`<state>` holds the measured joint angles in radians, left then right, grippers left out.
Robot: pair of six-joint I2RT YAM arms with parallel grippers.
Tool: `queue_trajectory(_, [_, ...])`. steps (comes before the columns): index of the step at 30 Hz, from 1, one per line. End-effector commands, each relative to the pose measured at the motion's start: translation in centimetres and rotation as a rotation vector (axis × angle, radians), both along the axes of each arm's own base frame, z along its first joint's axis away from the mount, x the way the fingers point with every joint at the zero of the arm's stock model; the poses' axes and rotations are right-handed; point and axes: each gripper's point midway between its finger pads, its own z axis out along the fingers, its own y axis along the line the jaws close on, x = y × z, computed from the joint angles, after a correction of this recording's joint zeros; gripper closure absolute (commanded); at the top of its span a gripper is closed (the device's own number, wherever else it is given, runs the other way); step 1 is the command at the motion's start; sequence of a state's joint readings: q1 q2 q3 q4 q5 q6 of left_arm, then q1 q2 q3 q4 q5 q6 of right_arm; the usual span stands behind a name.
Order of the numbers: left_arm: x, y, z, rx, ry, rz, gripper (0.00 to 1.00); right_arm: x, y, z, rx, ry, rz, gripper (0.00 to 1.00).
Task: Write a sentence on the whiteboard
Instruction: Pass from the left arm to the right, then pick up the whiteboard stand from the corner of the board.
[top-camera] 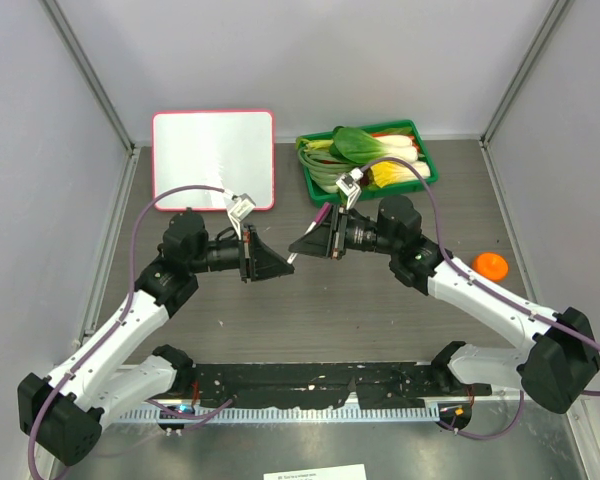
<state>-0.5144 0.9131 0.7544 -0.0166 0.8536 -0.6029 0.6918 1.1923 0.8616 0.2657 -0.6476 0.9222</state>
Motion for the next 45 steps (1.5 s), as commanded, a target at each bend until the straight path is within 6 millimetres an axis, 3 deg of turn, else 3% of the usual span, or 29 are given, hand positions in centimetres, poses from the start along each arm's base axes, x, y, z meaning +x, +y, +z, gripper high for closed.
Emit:
queue_trajectory(1, [-0.4,0.1,1.0,-0.030,-0.037,-0.016,1.00,-0.6,-0.4,1.7,0.017,-0.066,0.012,0.63])
queue_trajectory(6, [-0.5,0.1,1.2,-0.033,-0.042,-0.021,1.00,-0.5,-0.4,1.8,0.023,-0.069,-0.001,0.66])
queue_trajectory(8, [-0.5,0.1,1.2,-0.034,-0.040,-0.021,1.00,-0.5,-0.2,2.0,0.029,-0.066,0.011,0.73])
queue_trajectory(11, [-0.5,0.1,1.2,-0.032,-0.038,-0.018,1.00,-0.6,-0.2,1.8,0.023,-0.066,0.016,0.99])
queue_trajectory(14, [-0.4,0.2,1.1,-0.028,-0.038,-0.006,1.00,-0.6,-0.4,1.8,0.014,-0.071,0.006,0.99])
queue_trajectory(15, [-0.2,0.2,1.1,-0.025,-0.039,0.006,0.93,-0.5,-0.5,1.6,0.004,-0.072,0.001,0.99])
queue_trajectory(17, [0.1,0.3,1.0,-0.023,-0.041,0.032,0.56,-0.4,-0.7,1.3,-0.015,-0.082,-0.015,0.99])
queue_trajectory(19, [0.9,0.4,0.9,-0.017,-0.041,0.075,0.31,0.1,-1.0,0.7,-0.046,-0.087,-0.045,0.99])
queue_trajectory(23, [2.9,0.9,-0.9,0.044,0.016,0.192,0.12,1.3,-1.8,-1.4,-0.133,-0.072,-0.122,0.99])
queue_trajectory(29, [6.7,0.9,-5.3,0.181,0.132,0.314,0.07,3.9,-4.5,-5.3,-0.252,-0.022,-0.271,0.99])
queue_trajectory(37, [13.2,3.0,-12.1,0.460,0.252,0.528,0.04,7.1,-10.6,-9.5,-0.294,0.072,-0.401,0.99])
queue_trajectory(41, [16.5,6.2,-16.4,0.694,0.306,0.669,0.05,8.2,-12.2,-10.8,-0.314,0.087,-0.407,0.99])
queue_trajectory(45, [20.1,9.8,-18.6,0.887,0.299,0.817,0.06,9.2,-13.2,-11.9,-0.334,0.103,-0.418,0.99])
